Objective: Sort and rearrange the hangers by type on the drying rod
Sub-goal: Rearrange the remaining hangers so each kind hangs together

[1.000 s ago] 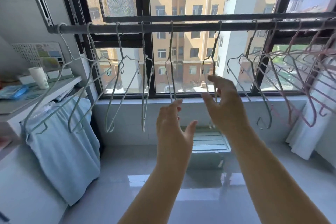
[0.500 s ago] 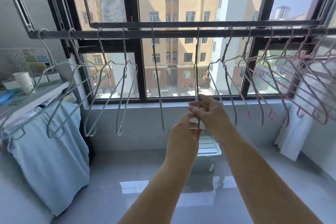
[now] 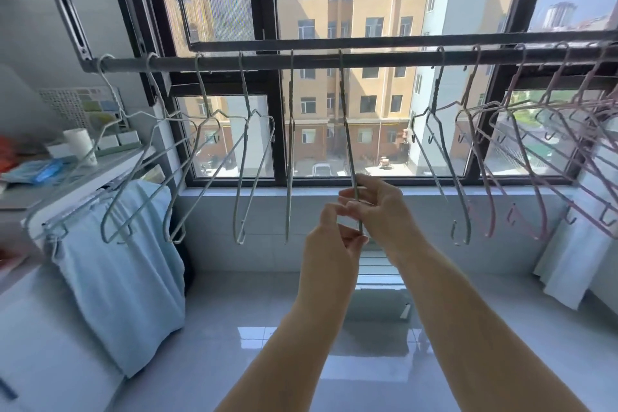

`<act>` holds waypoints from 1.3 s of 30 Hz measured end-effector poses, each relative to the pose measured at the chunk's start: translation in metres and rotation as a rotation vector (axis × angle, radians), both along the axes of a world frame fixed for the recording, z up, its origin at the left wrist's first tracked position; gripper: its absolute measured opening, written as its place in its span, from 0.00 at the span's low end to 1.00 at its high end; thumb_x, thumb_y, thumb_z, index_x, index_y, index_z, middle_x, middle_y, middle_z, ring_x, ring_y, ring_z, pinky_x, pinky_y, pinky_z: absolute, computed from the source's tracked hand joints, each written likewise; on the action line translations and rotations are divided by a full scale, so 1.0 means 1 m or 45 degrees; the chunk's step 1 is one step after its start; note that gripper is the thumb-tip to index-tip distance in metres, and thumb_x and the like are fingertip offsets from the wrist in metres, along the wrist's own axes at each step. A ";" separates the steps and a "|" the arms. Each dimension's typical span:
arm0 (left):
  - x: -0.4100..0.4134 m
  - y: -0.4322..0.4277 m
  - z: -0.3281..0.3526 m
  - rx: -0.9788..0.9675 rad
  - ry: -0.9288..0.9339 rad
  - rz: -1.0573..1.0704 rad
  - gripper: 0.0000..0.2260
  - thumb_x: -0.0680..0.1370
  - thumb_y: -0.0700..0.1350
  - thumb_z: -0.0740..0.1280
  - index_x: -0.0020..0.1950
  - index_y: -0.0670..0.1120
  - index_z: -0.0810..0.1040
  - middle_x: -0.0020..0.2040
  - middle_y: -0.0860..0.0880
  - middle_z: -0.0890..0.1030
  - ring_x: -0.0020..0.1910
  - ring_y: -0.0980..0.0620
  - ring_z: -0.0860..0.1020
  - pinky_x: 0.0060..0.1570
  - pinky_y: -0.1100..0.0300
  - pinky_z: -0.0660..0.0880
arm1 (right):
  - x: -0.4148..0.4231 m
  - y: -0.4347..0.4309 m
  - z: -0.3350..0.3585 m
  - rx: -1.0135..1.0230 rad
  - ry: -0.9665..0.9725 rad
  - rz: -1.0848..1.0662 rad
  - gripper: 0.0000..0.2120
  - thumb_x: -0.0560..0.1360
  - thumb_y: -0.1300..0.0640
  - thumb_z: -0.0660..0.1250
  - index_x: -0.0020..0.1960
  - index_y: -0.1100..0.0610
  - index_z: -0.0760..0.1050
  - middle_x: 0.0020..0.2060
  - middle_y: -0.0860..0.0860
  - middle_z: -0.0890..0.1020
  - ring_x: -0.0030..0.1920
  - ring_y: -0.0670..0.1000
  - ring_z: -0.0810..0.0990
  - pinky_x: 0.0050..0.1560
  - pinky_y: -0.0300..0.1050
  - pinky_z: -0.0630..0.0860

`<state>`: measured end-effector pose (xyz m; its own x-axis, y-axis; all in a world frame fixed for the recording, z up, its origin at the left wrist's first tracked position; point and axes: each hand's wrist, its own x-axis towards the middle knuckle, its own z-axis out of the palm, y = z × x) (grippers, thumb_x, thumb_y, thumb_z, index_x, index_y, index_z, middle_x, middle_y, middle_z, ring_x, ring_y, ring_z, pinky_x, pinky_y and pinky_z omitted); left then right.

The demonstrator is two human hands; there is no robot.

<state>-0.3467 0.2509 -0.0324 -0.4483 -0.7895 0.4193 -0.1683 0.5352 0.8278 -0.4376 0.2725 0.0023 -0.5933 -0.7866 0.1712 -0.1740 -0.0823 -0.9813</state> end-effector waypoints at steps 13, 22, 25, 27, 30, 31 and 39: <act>0.006 0.010 0.001 -0.122 -0.038 0.178 0.18 0.71 0.42 0.72 0.58 0.47 0.71 0.40 0.58 0.76 0.38 0.64 0.75 0.41 0.78 0.70 | -0.002 0.017 0.005 0.191 0.402 0.013 0.23 0.76 0.58 0.64 0.69 0.54 0.65 0.59 0.50 0.76 0.55 0.48 0.76 0.53 0.41 0.74; -0.050 0.072 0.010 -0.211 -0.047 -0.034 0.22 0.75 0.43 0.67 0.68 0.46 0.67 0.61 0.47 0.74 0.58 0.49 0.75 0.60 0.56 0.72 | -0.067 0.092 0.019 0.271 0.543 -0.356 0.24 0.77 0.55 0.62 0.70 0.58 0.61 0.65 0.55 0.71 0.65 0.54 0.70 0.64 0.50 0.69; -0.076 0.074 0.004 -0.091 -0.244 -0.138 0.22 0.77 0.45 0.64 0.70 0.44 0.65 0.66 0.46 0.73 0.62 0.49 0.74 0.63 0.59 0.69 | -0.076 0.085 0.009 0.320 0.314 -0.222 0.19 0.77 0.58 0.60 0.66 0.62 0.64 0.51 0.56 0.73 0.52 0.54 0.73 0.46 0.43 0.72; -0.086 0.072 0.001 -0.059 -0.249 -0.156 0.16 0.77 0.44 0.64 0.64 0.44 0.72 0.59 0.47 0.79 0.56 0.50 0.78 0.57 0.63 0.73 | -0.080 0.079 0.005 0.223 0.139 -0.187 0.15 0.77 0.63 0.61 0.62 0.62 0.67 0.49 0.55 0.76 0.51 0.55 0.75 0.50 0.49 0.75; -0.090 0.070 0.001 -0.062 -0.145 -0.116 0.10 0.76 0.40 0.65 0.56 0.44 0.78 0.50 0.49 0.83 0.46 0.55 0.80 0.46 0.74 0.71 | -0.079 0.073 0.005 0.062 -0.039 -0.201 0.07 0.75 0.68 0.62 0.47 0.58 0.75 0.42 0.53 0.80 0.46 0.53 0.79 0.52 0.53 0.76; -0.089 0.068 0.002 -0.077 -0.111 -0.092 0.09 0.75 0.38 0.65 0.55 0.44 0.78 0.48 0.50 0.83 0.42 0.58 0.79 0.42 0.78 0.69 | -0.078 0.073 0.005 0.032 -0.053 -0.196 0.08 0.75 0.68 0.62 0.44 0.56 0.75 0.41 0.53 0.81 0.45 0.52 0.80 0.52 0.52 0.77; -0.073 0.057 0.001 -0.101 0.027 0.022 0.06 0.73 0.38 0.68 0.49 0.46 0.79 0.37 0.57 0.79 0.35 0.63 0.76 0.38 0.80 0.68 | -0.063 0.061 0.005 -0.113 -0.149 -0.069 0.19 0.75 0.72 0.60 0.64 0.61 0.69 0.42 0.52 0.80 0.46 0.49 0.80 0.52 0.42 0.77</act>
<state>-0.4199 0.3077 -0.0316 -0.4250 -0.7609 0.4903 -0.1609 0.5965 0.7863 -0.5004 0.3337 0.0071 -0.6543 -0.7378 0.1662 -0.0657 -0.1636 -0.9843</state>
